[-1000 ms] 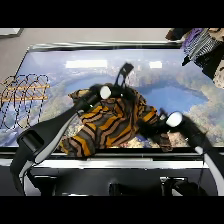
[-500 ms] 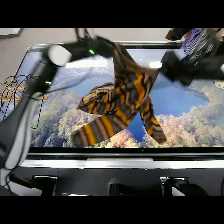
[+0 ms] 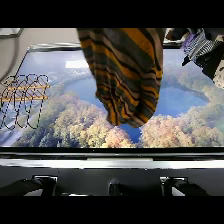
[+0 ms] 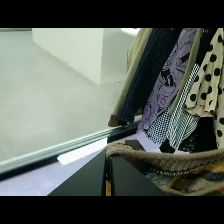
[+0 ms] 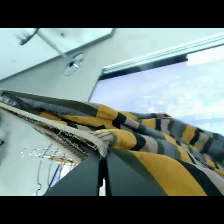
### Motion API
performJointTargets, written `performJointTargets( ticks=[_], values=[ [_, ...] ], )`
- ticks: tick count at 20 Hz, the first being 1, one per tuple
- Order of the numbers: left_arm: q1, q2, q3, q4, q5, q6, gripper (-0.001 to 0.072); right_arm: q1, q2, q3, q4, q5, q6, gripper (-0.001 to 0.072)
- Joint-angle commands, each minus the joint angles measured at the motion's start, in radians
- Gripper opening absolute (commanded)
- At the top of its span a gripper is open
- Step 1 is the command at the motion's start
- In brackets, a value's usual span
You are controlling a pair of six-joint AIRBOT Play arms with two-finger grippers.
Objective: Fold the clothes and pants, and hang the long-sleeved shirts on hangers.
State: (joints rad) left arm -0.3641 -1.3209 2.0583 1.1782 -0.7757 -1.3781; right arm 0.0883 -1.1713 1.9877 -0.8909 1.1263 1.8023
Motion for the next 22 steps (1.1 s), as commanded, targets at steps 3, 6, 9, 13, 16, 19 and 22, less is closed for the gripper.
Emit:
performJointTargets(
  ticks=[3, 6, 9, 13, 16, 19, 22],
  values=[
    [0.009, 0.074, -0.026, 0.126, -0.434, -0.345, 0.0016, 0.112, -0.057, 0.021, -0.069, 0.063, 0.015, 0.0028],
    [0.009, 0.07, -0.149, 0.125, -0.649, -0.495, 0.0016, 0.223, -0.131, 0.021, -0.362, 0.243, 0.089, 0.0028],
    [-0.01, 0.07, -0.343, 0.124, -0.716, -0.525, 0.0016, 0.319, -0.175, -0.041, -0.651, 0.434, 0.085, 0.0028],
    [-0.077, 0.07, -0.663, 0.115, -0.608, -0.558, 0.0017, 0.393, -0.175, -0.325, -0.673, 0.32, 0.159, 0.0027],
    [-0.101, 0.066, -0.878, 0.014, -0.405, -0.594, 0.0017, 0.469, -0.175, -0.543, -0.677, 0.13, 0.289, 0.0027],
    [-0.108, 0.04, -0.981, -0.037, -0.282, -0.583, 0.0017, 0.542, -0.176, -0.708, -0.7, 0.007, 0.42, 0.0027],
    [-0.105, 0.007, -0.987, -0.034, -0.272, -0.545, 0.0017, 0.596, -0.176, -0.783, -0.745, -0.03, 0.481, 0.0027]
  ],
)
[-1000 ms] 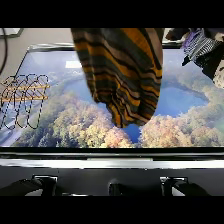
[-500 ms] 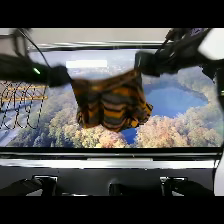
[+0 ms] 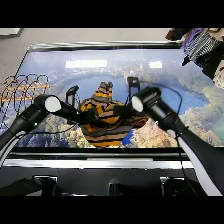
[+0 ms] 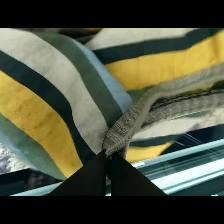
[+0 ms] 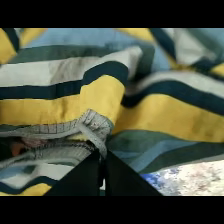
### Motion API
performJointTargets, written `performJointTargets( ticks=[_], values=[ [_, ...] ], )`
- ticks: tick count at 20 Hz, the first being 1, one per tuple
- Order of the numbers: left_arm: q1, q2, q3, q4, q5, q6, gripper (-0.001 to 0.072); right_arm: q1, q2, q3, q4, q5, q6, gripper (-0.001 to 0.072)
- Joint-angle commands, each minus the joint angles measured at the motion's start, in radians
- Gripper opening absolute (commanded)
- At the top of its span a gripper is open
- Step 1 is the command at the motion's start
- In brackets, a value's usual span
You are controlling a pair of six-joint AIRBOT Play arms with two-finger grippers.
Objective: Fold the clothes and pants, and hang the long-sleeved shirts on hangers.
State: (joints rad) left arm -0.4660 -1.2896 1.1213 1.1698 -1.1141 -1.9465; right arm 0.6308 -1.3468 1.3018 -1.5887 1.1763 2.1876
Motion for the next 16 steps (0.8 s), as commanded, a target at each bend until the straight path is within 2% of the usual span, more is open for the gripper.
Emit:
performJointTargets(
  ticks=[1, 2, 3, 5, 8, 10, 13, 16],
  values=[
    [0.001, -0.028, -0.05, -0.026, 0.072, 0.028, 0.002, 0.061, 0.0, -0.106, -0.05, -0.079, 0.11, 0.0027],
    [0.013, -0.028, -0.05, -0.026, 0.072, 0.028, 0.0031, 0.061, 0.0, -0.106, -0.046, -0.072, 0.116, 0.0027],
    [0.035, -0.023, -0.048, -0.026, 0.064, 0.029, 0.0124, 0.061, 0.004, -0.106, -0.048, -0.069, 0.124, 0.0027],
    [0.115, 0.005, -0.04, -0.026, 0.023, 0.058, 0.0425, 0.059, 0.018, -0.104, -0.058, -0.067, 0.132, 0.0027],
    [0.336, 0.116, -0.039, -0.006, -0.035, 0.152, 0.0556, 0.06, 0.044, -0.096, -0.051, -0.016, 0.106, 0.0027],
    [0.554, 0.2, -0.039, 0.002, -0.061, 0.245, 0.0556, 0.06, 0.056, -0.086, -0.051, 0.042, 0.073, 0.0027],
    [0.861, 0.248, -0.039, 0.081, -0.128, 0.444, 0.0552, 0.06, 0.08, -0.085, -0.048, 0.066, 0.068, 0.0027],
    [1.04, 0.232, -0.039, 0.154, -0.128, 0.611, 0.055, 0.06, 0.093, -0.085, -0.048, 0.066, 0.067, 0.0028]
  ],
)
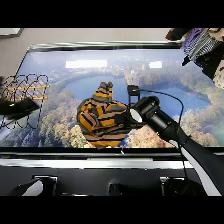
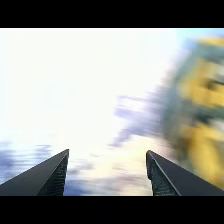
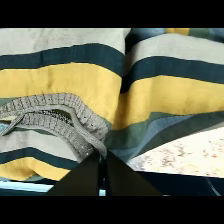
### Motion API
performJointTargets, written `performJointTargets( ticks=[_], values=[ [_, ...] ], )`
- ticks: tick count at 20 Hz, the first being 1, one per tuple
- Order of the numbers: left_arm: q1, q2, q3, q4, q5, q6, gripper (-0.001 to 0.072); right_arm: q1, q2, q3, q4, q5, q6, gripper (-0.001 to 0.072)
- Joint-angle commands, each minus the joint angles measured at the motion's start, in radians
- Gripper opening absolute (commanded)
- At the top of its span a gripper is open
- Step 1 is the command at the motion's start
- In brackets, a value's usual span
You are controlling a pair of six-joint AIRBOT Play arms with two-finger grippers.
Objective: Fold the clothes and pants, and hang the long-sleeved shirts on hangers.
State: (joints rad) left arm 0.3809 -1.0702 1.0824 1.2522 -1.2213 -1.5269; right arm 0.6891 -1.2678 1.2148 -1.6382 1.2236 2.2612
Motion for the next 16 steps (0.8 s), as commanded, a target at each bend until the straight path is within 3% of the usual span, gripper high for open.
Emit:
performJointTargets(
  ticks=[1, 5, 11, 16],
  values=[
    [0.228, 0.0, -0.002, 0.087, 0.016, 0.22, 0.055, 0.001, 0.015, 0.002, 0.001, 0.019, -0.006, 0.0028],
    [0.266, -0.1, -0.002, 0.076, 0.146, 0.225, 0.0551, 0.001, 0.015, 0.002, 0.001, 0.017, -0.006, 0.0028],
    [0.206, -0.312, -0.002, 0.054, 0.157, 0.245, 0.055, 0.001, 0.015, 0.002, 0.001, 0.016, -0.006, 0.0028],
    [0.164, -0.384, -0.002, 0.052, 0.18, 0.245, 0.0549, 0.001, 0.015, 0.001, 0.002, 0.033, -0.006, 0.0028]
  ],
)
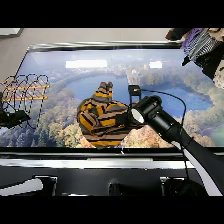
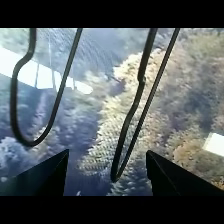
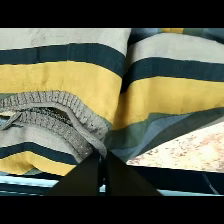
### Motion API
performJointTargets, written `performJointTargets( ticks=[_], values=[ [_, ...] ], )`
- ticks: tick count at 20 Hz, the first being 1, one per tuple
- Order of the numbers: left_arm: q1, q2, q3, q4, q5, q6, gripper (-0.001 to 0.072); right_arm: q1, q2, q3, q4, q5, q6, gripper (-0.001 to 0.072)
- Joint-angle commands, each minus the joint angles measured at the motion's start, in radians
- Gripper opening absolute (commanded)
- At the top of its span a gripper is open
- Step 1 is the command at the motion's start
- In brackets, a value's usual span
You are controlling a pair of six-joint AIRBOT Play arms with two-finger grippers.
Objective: Fold the clothes and pants, and hang the long-sleeved shirts on hangers.
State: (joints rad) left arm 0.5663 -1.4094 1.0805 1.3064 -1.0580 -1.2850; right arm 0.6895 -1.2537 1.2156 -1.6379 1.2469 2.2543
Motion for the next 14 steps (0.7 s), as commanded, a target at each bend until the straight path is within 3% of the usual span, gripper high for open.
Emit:
performJointTargets(
  ticks=[1, 6, 8, 14],
  values=[
    [-0.028, -0.052, 0.0, -0.004, 0.021, 0.003, 0.0548, 0.001, 0.001, 0.0, 0.001, 0.012, 0.001, 0.0028],
    [-0.057, -0.106, 0.0, -0.004, 0.019, 0.003, 0.052, 0.001, 0.001, 0.001, 0.001, 0.011, 0.001, 0.0028],
    [-0.064, -0.117, 0.0, -0.004, 0.02, 0.003, 0.0432, 0.001, 0.001, 0.001, 0.001, 0.012, 0.001, 0.0028],
    [-0.076, -0.131, 0.0, -0.003, 0.02, 0.003, 0.0431, 0.001, 0.001, 0.0, -0.001, 0.012, 0.001, 0.0028]
  ],
)
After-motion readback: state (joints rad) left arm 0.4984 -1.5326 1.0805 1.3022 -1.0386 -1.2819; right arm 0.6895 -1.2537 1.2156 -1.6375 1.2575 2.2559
